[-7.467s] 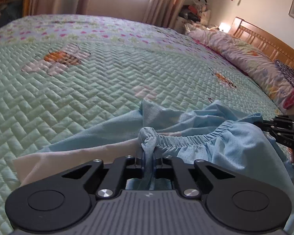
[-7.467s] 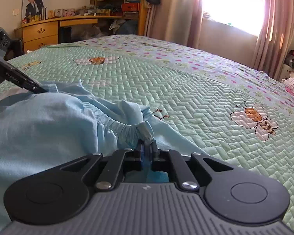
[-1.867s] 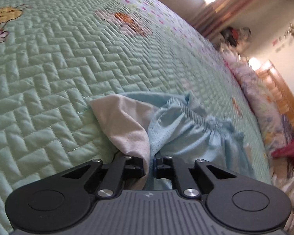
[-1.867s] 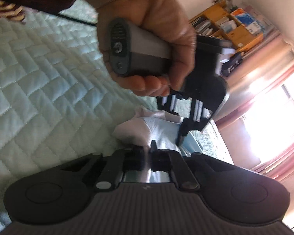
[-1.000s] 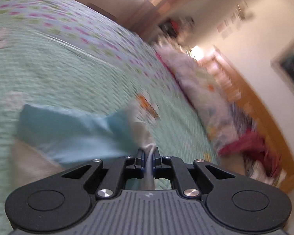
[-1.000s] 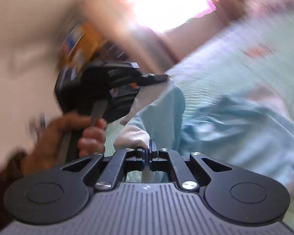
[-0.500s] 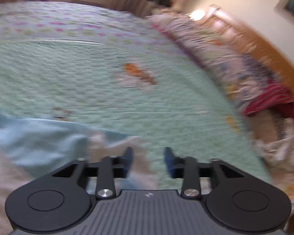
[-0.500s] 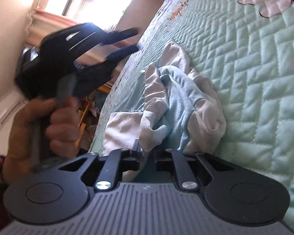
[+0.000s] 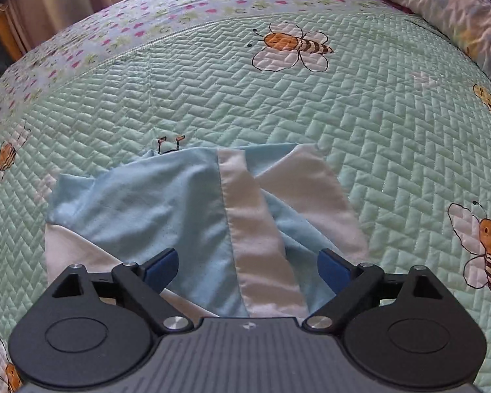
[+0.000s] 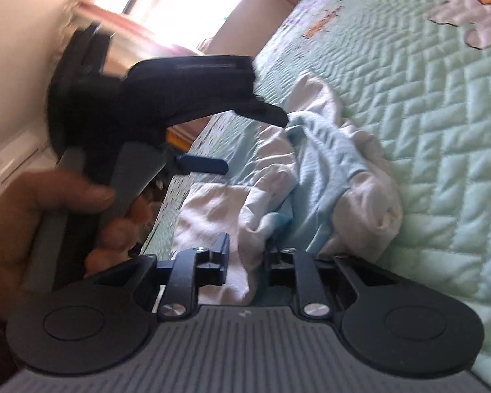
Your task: Fold clothes
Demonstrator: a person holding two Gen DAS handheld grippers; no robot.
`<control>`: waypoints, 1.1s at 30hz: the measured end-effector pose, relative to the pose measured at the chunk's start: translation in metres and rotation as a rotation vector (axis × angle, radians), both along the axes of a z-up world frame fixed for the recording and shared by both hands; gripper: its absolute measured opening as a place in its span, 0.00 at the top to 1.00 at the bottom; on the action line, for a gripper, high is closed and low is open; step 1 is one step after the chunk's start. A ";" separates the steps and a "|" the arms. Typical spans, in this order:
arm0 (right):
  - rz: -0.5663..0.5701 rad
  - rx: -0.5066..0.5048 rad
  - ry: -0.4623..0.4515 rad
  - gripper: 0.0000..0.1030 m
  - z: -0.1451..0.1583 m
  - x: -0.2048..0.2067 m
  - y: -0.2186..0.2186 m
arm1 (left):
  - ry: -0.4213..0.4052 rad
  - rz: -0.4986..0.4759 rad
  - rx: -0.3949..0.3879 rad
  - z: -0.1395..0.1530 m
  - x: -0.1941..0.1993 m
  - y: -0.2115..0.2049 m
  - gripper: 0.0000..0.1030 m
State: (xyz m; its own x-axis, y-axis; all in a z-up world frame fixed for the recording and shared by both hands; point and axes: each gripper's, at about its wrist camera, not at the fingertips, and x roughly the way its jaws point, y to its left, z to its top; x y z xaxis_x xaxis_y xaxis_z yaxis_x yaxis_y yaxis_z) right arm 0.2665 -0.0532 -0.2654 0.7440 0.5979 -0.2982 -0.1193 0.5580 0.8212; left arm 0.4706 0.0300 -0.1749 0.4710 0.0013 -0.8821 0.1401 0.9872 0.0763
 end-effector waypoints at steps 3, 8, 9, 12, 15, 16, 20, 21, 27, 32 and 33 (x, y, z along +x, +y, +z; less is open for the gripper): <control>0.010 -0.095 -0.032 0.87 0.008 -0.001 0.011 | 0.008 -0.010 0.046 0.008 -0.009 0.002 0.10; 0.013 -0.400 -0.180 0.88 0.036 -0.010 0.048 | 0.057 -0.091 0.133 0.014 -0.022 -0.011 0.08; 0.010 -0.440 -0.203 0.88 0.039 -0.012 0.053 | 0.069 -0.104 0.141 0.014 -0.023 -0.014 0.08; 0.003 -0.464 -0.211 0.88 0.039 -0.015 0.056 | 0.111 -0.132 0.138 0.015 -0.026 -0.021 0.07; -0.002 -0.479 -0.219 0.88 0.040 -0.020 0.059 | 0.144 -0.179 0.193 0.011 -0.029 -0.033 0.06; -0.008 -0.494 -0.233 0.88 0.041 -0.023 0.061 | 0.154 -0.192 0.221 0.009 -0.031 -0.036 0.05; -0.019 -0.559 -0.278 0.88 0.046 -0.031 0.069 | 0.181 -0.222 0.331 0.001 -0.036 -0.045 0.03; -0.020 -0.569 -0.287 0.88 0.047 -0.033 0.070 | 0.188 -0.229 0.360 -0.002 -0.037 -0.047 0.03; -0.022 -0.594 -0.316 0.88 0.049 -0.038 0.075 | 0.189 -0.271 0.502 -0.021 -0.038 -0.056 0.05; -0.012 -0.540 -0.298 0.91 0.046 -0.037 0.069 | 0.188 -0.210 0.384 -0.022 -0.023 -0.044 0.37; -0.010 -0.521 -0.290 0.91 0.045 -0.036 0.067 | 0.174 -0.188 0.355 -0.018 -0.021 -0.040 0.66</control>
